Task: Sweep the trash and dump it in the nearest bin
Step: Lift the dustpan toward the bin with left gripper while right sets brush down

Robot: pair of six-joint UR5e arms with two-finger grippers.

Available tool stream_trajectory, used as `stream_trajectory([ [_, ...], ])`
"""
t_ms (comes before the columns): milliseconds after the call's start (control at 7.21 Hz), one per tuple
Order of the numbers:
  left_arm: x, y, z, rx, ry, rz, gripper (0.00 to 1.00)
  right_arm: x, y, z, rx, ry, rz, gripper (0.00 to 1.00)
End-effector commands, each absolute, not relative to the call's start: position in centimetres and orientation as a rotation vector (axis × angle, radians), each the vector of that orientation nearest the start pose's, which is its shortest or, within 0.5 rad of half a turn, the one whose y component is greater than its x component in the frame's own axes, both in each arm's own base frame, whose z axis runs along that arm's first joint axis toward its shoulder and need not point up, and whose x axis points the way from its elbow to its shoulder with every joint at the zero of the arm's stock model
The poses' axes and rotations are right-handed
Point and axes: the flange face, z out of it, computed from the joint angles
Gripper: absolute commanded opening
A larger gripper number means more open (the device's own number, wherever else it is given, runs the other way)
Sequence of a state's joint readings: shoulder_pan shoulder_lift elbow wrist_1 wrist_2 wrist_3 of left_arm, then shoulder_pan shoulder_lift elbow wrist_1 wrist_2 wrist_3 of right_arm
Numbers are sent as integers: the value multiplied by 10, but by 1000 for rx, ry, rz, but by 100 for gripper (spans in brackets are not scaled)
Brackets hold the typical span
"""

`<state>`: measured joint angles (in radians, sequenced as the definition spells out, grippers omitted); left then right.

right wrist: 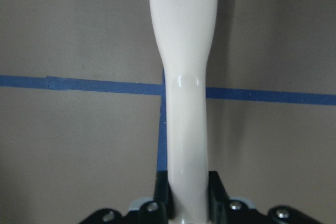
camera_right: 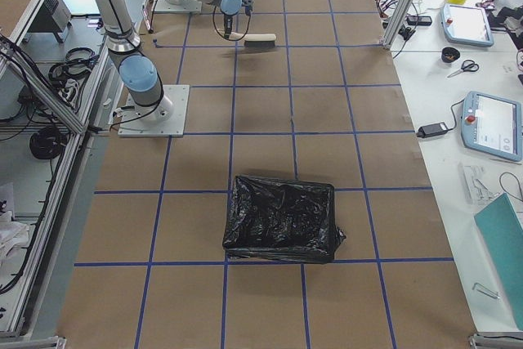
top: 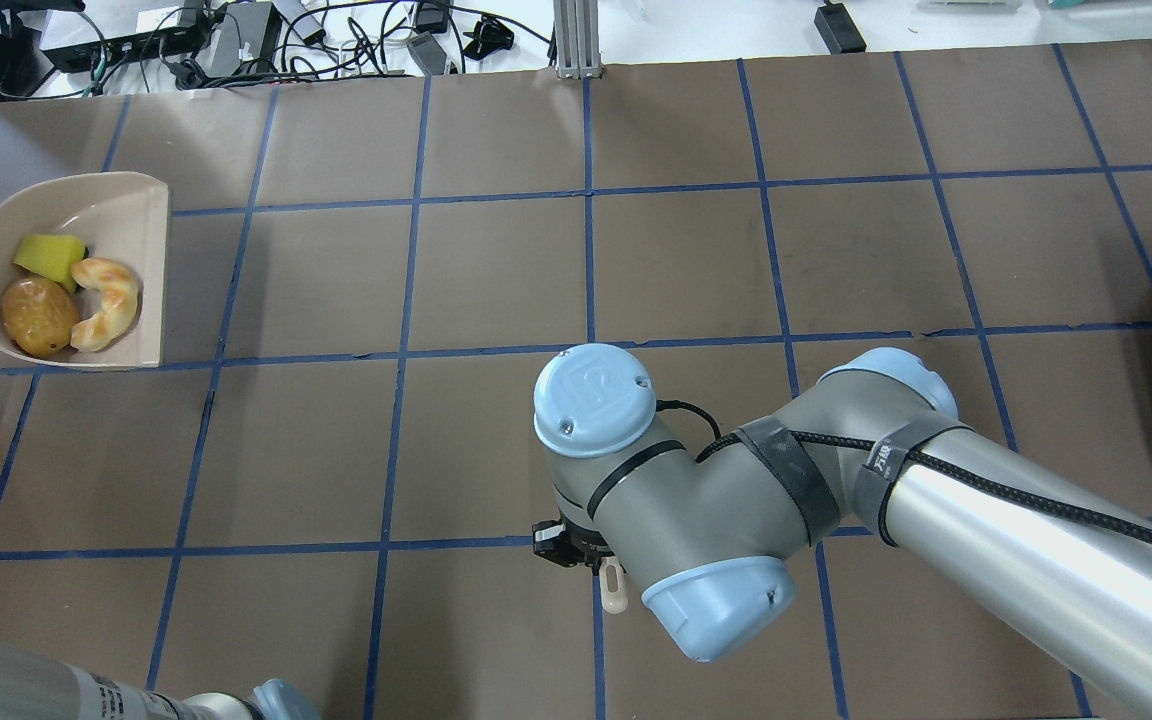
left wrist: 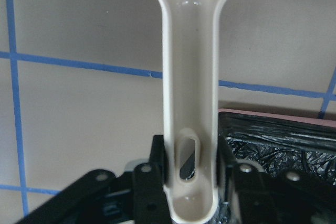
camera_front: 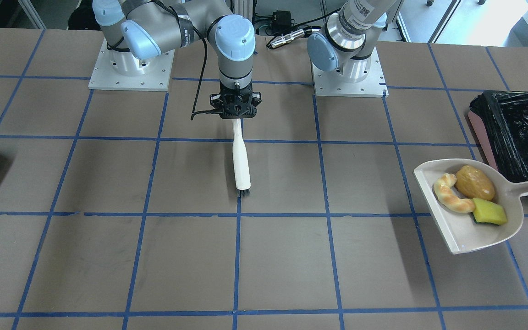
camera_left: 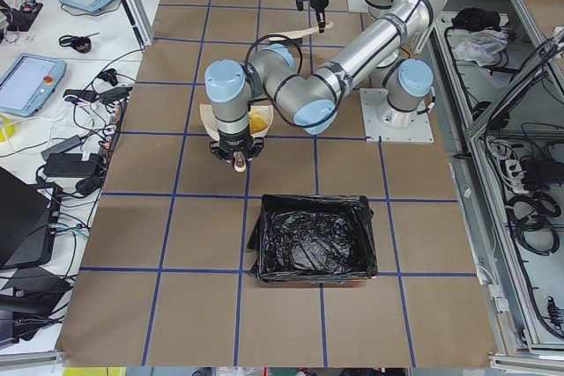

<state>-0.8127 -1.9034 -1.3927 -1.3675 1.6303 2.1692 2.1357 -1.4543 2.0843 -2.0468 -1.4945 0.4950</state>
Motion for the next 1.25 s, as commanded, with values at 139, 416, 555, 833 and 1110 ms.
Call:
stream_trajectory([
  [139,419,-489,454,1808,2455,88,0,360,-302,237,-83,3138,288,2],
  [416,489,-438,443,1725,2531,69,0,359,-303,237,-87,3146,279,44],
  [555,507,-425,455,1689,2525,75,0,360,-304,238,-88,3147,272,52],
  [833,556,-390,470,1726,2441,90,0,360,-305,239,-93,3146,268,58],
  [1110,593,-374,466,1727,2371,121,0,360,-313,248,-99,3138,229,62],
])
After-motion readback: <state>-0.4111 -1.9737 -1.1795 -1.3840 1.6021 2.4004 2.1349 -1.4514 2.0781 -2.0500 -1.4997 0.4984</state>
